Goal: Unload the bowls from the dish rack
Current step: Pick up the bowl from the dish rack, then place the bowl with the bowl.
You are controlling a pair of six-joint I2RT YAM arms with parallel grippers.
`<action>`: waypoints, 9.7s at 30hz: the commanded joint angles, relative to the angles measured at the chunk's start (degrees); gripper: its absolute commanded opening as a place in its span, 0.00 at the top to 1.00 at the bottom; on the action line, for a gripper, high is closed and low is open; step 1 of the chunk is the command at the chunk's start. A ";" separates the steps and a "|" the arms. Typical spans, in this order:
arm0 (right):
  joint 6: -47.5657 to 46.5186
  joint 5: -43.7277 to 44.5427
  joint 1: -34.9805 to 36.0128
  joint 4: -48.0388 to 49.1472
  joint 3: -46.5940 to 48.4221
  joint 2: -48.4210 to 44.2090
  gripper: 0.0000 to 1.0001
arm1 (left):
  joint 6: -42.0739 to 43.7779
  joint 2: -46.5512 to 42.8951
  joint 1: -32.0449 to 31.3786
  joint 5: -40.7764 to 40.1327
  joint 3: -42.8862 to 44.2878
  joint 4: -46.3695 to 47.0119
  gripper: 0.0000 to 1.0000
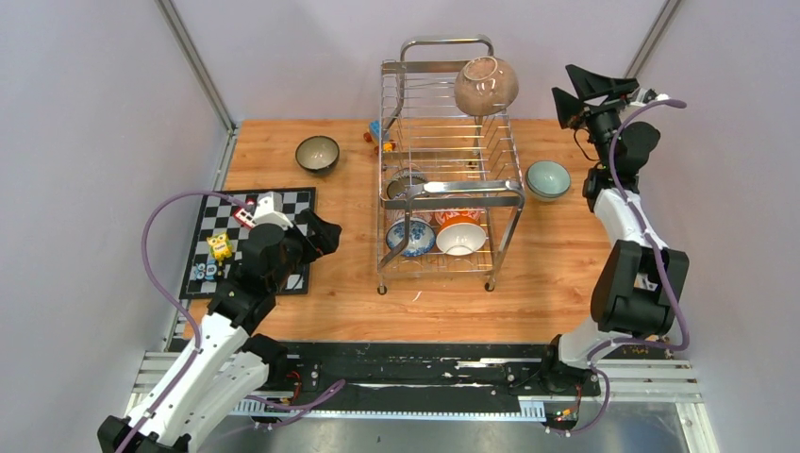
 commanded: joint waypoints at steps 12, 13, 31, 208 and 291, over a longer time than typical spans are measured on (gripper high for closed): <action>12.26 -10.07 3.84 17.94 0.06 7.80 0.13 | -0.56 1.05 -0.24 1.68 4.09 -6.14 0.03; 11.87 -10.33 3.94 17.49 -0.34 7.80 0.14 | -0.55 0.84 -0.25 1.49 4.13 -6.44 0.03; 17.66 -12.14 8.42 26.66 2.45 12.70 0.28 | -0.69 -0.93 -0.20 1.25 0.89 -6.64 0.04; -106.21 59.30 111.98 -101.32 26.03 -28.30 0.98 | -4.82 -14.59 -0.22 -2.61 7.79 -22.32 0.00; -131.14 56.66 126.35 -66.83 -16.88 -6.51 0.98 | 7.63 14.90 -47.72 -0.28 17.58 -39.25 0.07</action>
